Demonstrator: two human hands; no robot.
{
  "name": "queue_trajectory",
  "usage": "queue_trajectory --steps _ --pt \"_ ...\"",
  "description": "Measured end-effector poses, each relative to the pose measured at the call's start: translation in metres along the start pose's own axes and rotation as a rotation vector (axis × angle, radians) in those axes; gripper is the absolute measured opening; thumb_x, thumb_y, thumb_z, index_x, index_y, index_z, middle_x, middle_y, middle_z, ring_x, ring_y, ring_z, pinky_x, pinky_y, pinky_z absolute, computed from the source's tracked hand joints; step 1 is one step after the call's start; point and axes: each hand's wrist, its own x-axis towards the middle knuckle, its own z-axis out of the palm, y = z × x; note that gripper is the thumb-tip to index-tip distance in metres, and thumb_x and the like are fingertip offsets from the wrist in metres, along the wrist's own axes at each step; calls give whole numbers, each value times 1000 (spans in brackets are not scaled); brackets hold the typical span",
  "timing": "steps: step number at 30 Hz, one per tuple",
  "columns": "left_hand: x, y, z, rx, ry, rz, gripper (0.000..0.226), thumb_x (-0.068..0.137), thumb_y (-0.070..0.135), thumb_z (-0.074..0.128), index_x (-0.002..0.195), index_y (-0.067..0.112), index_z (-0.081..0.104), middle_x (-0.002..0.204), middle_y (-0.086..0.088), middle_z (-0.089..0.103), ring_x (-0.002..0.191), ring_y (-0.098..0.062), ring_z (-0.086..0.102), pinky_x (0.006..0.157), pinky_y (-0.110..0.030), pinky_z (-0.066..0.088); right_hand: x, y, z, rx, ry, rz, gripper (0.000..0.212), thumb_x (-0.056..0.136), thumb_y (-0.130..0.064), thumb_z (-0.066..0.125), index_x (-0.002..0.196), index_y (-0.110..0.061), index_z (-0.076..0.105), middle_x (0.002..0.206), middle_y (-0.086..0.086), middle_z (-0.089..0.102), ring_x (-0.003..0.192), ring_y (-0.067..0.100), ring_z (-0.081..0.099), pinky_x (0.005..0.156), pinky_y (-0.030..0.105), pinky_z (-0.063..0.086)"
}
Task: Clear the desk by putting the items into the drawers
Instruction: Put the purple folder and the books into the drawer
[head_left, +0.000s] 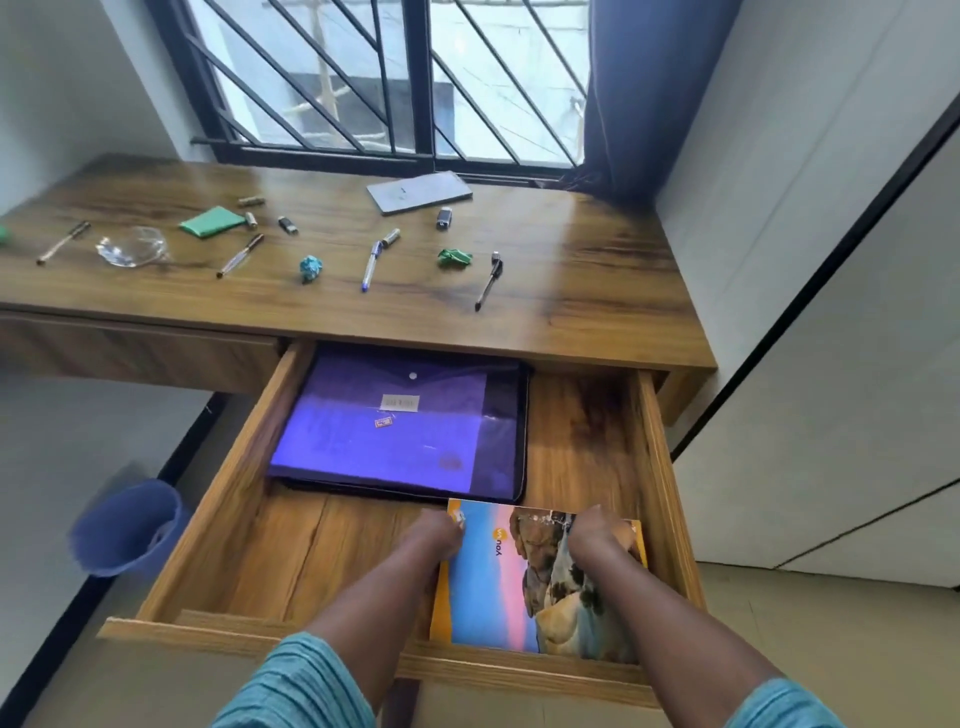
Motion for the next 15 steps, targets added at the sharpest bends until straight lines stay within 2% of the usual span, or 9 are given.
queue_trajectory --steps 2,5,8,12,15 --pt "-7 -5 -1 -48 3 -24 43 100 34 39 128 5 54 132 -14 55 119 -30 57 88 -32 47 0 -5 -6 4 11 -66 29 97 -12 44 121 -13 60 122 3 61 113 17 59 88 26 49" --pt "-13 -8 -8 -70 19 -33 45 98 37 42 122 2 58 128 -16 58 115 -30 60 90 -35 49 -7 -20 -22 45 6 -151 30 97 -16 43 124 -15 57 125 5 58 115 19 58 91 29 51" --pt "-16 -6 -25 -106 114 -12 40 97 37 44 106 3 65 110 -15 65 102 -30 66 82 -33 53 -10 -38 -33 116 -16 -229 32 98 -16 40 125 -13 57 127 5 58 116 20 57 96 28 48" --pt "-23 -10 -51 -82 220 30 35 96 32 42 113 5 57 126 -15 55 112 -33 57 90 -36 46 -22 -65 -51 64 8 -315 34 95 -12 42 125 -12 58 130 5 57 120 22 56 95 27 46" --pt "-25 -23 -71 -62 304 50 32 95 28 41 111 6 57 124 -14 56 111 -33 57 90 -36 45 -37 -92 -70 66 66 -362 37 94 -11 39 127 -12 56 133 5 54 124 25 52 97 30 44"
